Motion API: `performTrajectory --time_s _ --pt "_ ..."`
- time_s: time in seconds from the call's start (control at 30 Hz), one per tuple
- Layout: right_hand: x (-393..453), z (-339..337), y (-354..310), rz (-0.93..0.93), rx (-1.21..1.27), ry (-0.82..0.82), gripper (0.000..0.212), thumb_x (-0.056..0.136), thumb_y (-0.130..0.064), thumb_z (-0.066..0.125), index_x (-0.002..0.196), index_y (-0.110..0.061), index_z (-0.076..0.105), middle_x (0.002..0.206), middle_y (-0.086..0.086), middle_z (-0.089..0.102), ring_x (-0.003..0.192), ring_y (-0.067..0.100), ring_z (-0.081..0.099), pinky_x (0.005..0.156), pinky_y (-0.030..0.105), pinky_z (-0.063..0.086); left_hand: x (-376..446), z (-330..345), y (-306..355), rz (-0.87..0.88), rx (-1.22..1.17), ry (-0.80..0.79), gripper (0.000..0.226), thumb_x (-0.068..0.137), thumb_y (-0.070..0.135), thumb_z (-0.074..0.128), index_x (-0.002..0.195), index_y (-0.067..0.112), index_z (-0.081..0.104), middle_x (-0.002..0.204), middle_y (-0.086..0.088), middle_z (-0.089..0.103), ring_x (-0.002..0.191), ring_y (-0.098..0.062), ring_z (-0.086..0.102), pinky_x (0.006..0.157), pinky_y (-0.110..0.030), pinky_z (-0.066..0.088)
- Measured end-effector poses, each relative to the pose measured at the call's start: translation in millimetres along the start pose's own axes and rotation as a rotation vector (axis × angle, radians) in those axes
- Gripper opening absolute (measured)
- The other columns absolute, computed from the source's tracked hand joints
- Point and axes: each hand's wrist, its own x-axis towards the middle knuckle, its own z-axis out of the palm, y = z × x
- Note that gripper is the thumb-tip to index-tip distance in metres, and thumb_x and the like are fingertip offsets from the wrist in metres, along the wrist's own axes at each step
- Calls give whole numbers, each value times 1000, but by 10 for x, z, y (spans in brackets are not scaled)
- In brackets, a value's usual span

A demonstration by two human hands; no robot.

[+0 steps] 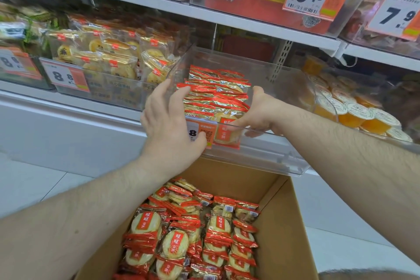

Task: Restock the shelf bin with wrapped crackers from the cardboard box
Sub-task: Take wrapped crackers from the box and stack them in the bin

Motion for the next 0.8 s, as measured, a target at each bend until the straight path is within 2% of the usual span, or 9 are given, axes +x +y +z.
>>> performTrajectory --time_s 0.07,0.13,0.2,0.27,0.37,0.5,0.63,0.7,0.8 --pt "-124 -27 -3 -45 -139 79 107 68 -27 90 146 -26 16 119 7 51 98 24 60 76 40 60 -14 -34 39 173 13 98 71 74 35 62 136 19 31 143 -7 25 136 -30 24 110 -49 23" --pt "-243 -8 52 -201 -335 302 100 70 -40 85 145 -22 21 125 7 51 99 22 58 77 36 53 -29 -56 66 326 -35 119 62 74 32 58 130 17 35 130 -6 36 124 -26 38 103 -43 33" --pt "-445 107 159 -469 -366 565 70 77 -38 77 133 -20 39 117 1 53 98 20 56 77 36 48 -66 -66 104 377 -151 -1 52 75 25 62 123 18 43 112 1 50 104 -15 48 91 -33 42" --pt "-638 309 298 -766 -202 703 32 79 -26 70 105 -16 56 86 -7 53 76 13 52 66 33 45 -128 -50 127 318 -200 -226 38 78 24 63 114 25 49 93 14 54 85 -4 50 76 -25 45" --pt "-678 740 641 -824 -88 541 11 74 -18 66 74 -19 55 56 -12 42 56 10 44 55 31 42 -228 89 19 244 -91 -644 22 79 25 64 99 23 53 87 12 57 84 -13 56 72 -32 48" --pt "-332 1361 1179 -370 -256 97 15 76 -19 64 68 -25 53 65 -9 56 71 18 59 67 34 52 -316 306 -323 83 205 -1105 37 85 30 66 120 22 56 109 4 61 101 -17 58 88 -33 50" --pt "-37 1947 1596 -125 -370 -152 7 79 -20 58 75 -26 58 92 -1 68 91 24 64 76 34 56 -343 381 -540 -12 271 -1175 43 87 32 68 126 21 55 117 1 63 107 -18 60 91 -31 49" --pt "28 2206 1667 -118 -375 -163 19 80 -18 54 95 -24 64 104 3 68 98 27 64 79 35 56 -318 357 -553 -46 247 -1178 42 90 31 65 130 20 54 120 2 61 109 -17 59 91 -27 47" --pt "129 2522 1679 -173 -312 -102 42 86 -17 52 128 -22 56 127 5 54 110 30 59 85 37 53 -278 357 -565 -104 241 -1161 38 96 22 58 133 15 53 128 -3 59 116 -20 56 91 -24 43"
